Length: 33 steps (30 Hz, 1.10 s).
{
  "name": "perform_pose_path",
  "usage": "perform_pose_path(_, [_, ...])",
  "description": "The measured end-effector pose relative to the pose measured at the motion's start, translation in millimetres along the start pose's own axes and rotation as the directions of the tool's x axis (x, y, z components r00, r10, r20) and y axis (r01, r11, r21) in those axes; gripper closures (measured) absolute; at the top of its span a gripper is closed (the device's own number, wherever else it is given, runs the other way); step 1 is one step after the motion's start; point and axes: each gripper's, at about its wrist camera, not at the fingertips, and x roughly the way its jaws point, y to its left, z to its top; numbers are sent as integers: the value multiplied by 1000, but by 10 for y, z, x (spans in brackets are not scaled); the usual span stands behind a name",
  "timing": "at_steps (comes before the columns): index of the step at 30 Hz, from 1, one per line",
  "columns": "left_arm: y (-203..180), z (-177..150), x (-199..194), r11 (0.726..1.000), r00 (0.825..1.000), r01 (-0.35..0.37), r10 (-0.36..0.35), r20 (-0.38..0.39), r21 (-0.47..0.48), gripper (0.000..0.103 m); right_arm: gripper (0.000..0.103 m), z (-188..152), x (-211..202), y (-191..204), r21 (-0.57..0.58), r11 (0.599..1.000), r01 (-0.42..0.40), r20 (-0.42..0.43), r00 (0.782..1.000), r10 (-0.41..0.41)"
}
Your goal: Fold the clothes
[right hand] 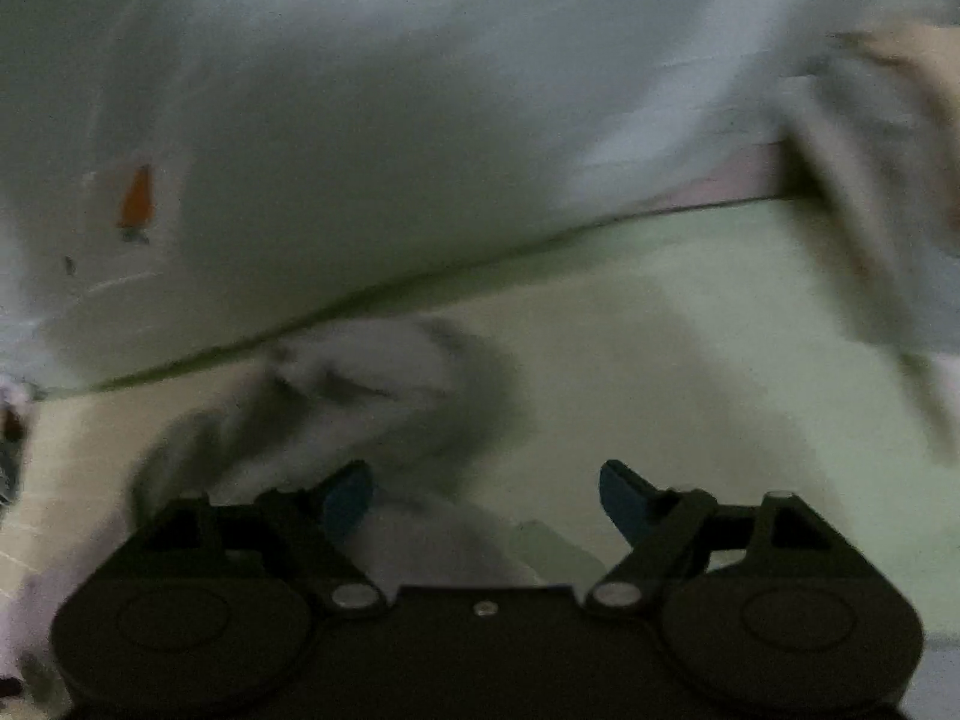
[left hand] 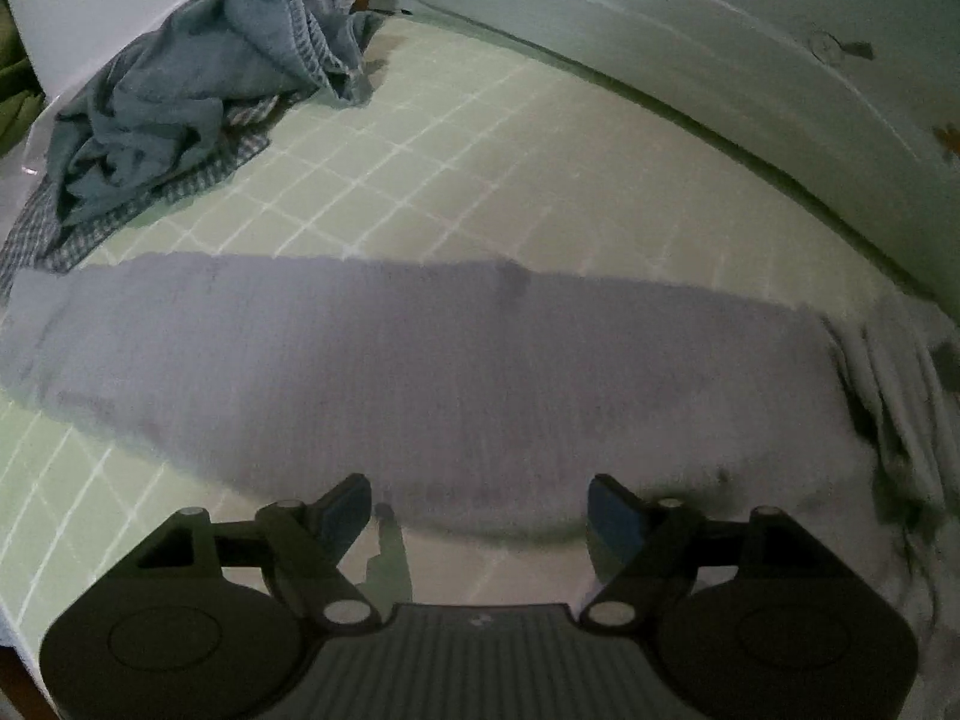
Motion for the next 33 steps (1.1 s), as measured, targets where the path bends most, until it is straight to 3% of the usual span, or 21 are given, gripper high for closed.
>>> perform_pose_path(4, [11,121,148,1000,1000,-1,1,-11,13,23,18,318,584,263,-47,996,77,-64,995,-80])
perform_pose_path(6, [21,153,214,1000,1000,2,-2,-15,11,23,46,422,812,280,-59,994,94,-131,986,-102])
perform_pose_path(7, [29,162,241,1000,1000,2,-2,-15,6,23,77,464,892,294,-61,994,93,-156,982,-101])
perform_pose_path(8, [36,169,259,1000,1000,0,0,-15,1,23,92,523,923,304,-64,995,77,-153,984,-86])
perform_pose_path(11, [57,180,303,1000,1000,-9,9,-13,-10,23,93,846,773,333,-46,999,22,-2,1000,-22])
perform_pose_path(13, [82,176,324,1000,1000,-11,11,-9,-18,23,94,1036,529,289,25,1000,-3,160,987,-1])
perform_pose_path(15, [95,164,332,1000,1000,-12,12,-2,-24,22,92,1099,398,253,69,997,25,272,961,-43])
perform_pose_path(17, [93,166,334,1000,1000,-12,12,-3,-22,22,60,1068,518,259,9,997,75,167,983,-76])
perform_pose_path(19, [100,160,326,1000,1000,-12,12,1,-25,22,58,942,536,260,-49,994,101,87,992,-96])
perform_pose_path(22, [127,153,337,999,1000,-28,28,3,-33,22,34,653,307,300,-80,990,119,107,988,-110])
perform_pose_path(29, [172,113,305,999,999,-39,39,2,-32,22,28,61,-27,490,-190,963,190,79,981,-178])
perform_pose_path(33, [186,17,206,999,1000,-27,28,10,-36,22,29,-277,-347,568,-177,972,153,63,988,-144])
